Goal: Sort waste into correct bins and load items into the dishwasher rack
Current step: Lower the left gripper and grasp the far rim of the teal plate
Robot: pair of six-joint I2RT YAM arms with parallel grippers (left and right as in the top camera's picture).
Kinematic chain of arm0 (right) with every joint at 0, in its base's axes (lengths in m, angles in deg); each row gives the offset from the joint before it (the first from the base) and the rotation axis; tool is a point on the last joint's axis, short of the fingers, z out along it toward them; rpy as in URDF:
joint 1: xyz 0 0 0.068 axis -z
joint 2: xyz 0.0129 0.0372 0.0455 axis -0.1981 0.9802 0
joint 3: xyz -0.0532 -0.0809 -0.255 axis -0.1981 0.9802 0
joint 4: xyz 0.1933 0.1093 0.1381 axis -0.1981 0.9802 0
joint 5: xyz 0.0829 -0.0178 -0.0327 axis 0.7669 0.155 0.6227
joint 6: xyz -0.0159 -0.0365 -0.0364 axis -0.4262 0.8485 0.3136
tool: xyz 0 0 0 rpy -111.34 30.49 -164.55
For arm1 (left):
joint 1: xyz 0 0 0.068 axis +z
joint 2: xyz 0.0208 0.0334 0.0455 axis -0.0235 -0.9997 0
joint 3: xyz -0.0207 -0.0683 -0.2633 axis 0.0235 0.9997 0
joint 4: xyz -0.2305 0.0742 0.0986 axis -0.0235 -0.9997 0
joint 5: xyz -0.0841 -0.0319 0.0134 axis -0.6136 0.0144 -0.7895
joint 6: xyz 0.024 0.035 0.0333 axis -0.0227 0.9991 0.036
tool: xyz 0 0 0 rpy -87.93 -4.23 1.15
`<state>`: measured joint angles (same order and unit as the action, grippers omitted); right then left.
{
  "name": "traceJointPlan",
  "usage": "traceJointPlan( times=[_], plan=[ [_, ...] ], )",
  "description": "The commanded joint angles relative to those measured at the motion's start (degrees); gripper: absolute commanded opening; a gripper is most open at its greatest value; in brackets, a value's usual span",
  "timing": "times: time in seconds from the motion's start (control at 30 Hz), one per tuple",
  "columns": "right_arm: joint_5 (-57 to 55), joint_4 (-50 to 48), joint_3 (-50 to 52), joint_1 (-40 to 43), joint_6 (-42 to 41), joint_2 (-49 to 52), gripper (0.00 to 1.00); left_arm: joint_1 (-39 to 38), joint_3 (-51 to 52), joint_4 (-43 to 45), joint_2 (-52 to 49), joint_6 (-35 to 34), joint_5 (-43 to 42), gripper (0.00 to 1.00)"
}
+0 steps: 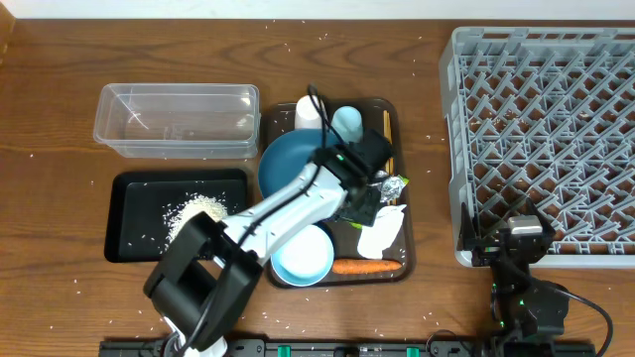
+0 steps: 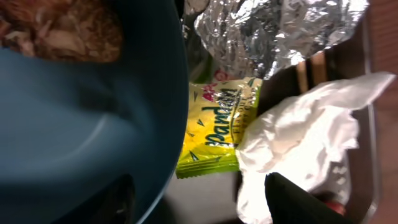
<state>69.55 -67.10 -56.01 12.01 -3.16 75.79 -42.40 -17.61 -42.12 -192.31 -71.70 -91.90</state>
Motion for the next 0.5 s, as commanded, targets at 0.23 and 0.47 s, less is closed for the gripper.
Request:
traceJointPlan(
  times=[0.23, 0.47],
  plan=[
    [0.04, 0.22, 0.09, 0.52, 0.33, 0.02, 0.99, -0.63, -0.15, 0.50, -0.61, -3.52, 11.74, 0.62],
    [0.04, 0.22, 0.09, 0.52, 0.35, 0.02, 0.99, -0.98, 1.70, 1.84, -0.61, -4.28, 11.74, 0.58]
  ],
)
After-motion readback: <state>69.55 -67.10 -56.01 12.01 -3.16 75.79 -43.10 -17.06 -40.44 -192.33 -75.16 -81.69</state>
